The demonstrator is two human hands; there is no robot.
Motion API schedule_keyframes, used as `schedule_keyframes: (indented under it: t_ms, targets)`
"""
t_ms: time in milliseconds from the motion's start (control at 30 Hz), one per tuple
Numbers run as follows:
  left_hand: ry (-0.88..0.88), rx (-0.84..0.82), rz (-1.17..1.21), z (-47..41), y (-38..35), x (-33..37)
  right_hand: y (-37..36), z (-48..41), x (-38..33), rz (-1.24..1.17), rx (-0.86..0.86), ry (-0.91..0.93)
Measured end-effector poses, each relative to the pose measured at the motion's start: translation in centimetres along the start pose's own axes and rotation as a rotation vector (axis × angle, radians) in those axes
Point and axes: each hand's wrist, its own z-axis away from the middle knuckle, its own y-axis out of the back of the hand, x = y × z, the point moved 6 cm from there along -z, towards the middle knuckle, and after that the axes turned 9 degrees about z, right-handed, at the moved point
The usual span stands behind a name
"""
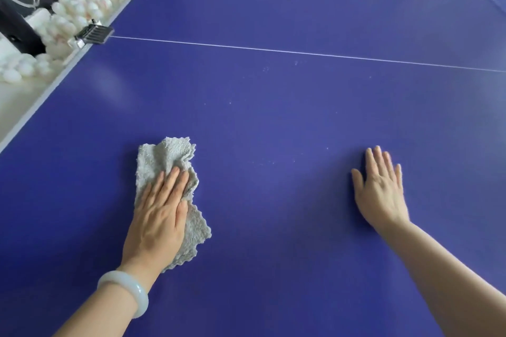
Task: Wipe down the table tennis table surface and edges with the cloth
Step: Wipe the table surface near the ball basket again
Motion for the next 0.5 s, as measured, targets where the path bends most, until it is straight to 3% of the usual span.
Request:
schedule_keyframes:
  t_ms: [133, 333, 433, 500]
  targets:
    - [0.023, -0.003, -0.048, -0.8, -0.8, 4.5, -1.2, -0.3, 0.1, 0.044, 0.019, -0.045]
    - [-0.557, -0.241, 0.054, -1.8, -7.8, 21.9, -0.4, -0.4, 0.5, -0.143, 0.047, -0.064]
    - [-0.660, -0.278, 0.033, -5.3, -8.4, 23.2, -0.1, -0.4, 0.8, -0.198, 0.061, -0.069]
    - [-0.560, -0.250, -0.008, -9.0, -8.0, 20.6, -0.3, -0.4, 0.9, -0.172, 0.054, -0.070]
